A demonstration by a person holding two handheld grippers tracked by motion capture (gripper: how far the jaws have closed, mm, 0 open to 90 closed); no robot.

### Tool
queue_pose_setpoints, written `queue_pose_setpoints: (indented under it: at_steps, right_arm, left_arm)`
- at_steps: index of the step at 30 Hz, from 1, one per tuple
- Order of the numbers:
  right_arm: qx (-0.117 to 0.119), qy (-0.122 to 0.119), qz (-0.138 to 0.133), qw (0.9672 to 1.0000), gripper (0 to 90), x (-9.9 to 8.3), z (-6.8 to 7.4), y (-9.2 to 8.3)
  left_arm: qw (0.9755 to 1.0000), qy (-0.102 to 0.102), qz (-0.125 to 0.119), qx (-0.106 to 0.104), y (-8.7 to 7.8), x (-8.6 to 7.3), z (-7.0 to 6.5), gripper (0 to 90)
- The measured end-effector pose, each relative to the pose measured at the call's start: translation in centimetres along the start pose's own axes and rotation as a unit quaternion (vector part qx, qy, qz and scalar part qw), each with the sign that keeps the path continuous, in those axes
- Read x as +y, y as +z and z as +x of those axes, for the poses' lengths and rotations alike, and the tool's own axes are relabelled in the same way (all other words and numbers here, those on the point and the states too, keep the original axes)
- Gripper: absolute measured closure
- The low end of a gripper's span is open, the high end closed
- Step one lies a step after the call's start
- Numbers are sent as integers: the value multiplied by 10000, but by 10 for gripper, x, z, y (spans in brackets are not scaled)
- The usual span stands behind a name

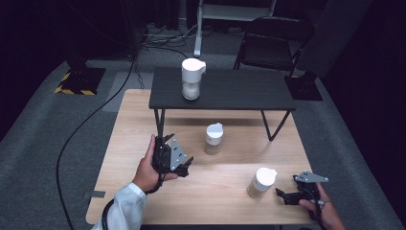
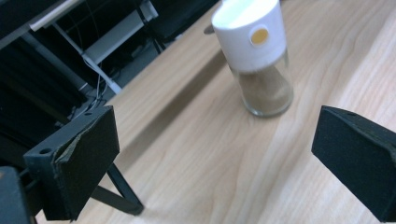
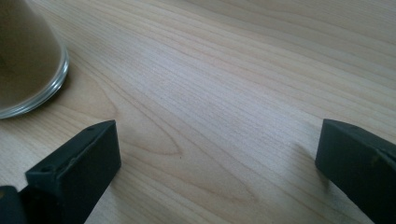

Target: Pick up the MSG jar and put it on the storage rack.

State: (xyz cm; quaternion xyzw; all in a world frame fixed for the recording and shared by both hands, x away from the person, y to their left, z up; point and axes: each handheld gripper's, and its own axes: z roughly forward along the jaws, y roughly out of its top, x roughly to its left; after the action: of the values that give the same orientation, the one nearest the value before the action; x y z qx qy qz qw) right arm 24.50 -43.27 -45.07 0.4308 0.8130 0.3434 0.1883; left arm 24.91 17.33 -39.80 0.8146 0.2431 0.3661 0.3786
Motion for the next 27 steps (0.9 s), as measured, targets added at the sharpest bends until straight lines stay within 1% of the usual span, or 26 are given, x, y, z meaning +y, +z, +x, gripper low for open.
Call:
queue_pose_setpoints:
  at_steps: [6, 14, 17, 22, 26, 27]
  right_arm:
    - [-1, 0, 0, 10000, 0, 0, 0, 0]
    - [-1, -1, 0, 10000, 0, 0, 0, 0]
    - [-2, 0, -3, 10000, 0, 0, 0, 0]
    - [-2, 2, -5, 10000, 0, 0, 0, 0]
    - [-2, 5, -4, 10000, 0, 0, 0, 0]
    - [-2, 5, -4, 10000, 0, 0, 0, 0]
  left_arm:
    - [9996, -44, 247, -91, 3, -11, -6, 6]
    - [9983, -113, 537, -188, 7, -24, -9, 8]
    - [9975, -139, 647, -236, 8, -28, -9, 8]
    - [9955, -152, 891, -294, 8, -36, -12, 8]
    - [9944, -243, 984, -314, 6, -42, -10, 8]
    - [9940, -303, 1000, -323, 6, -43, -9, 9]
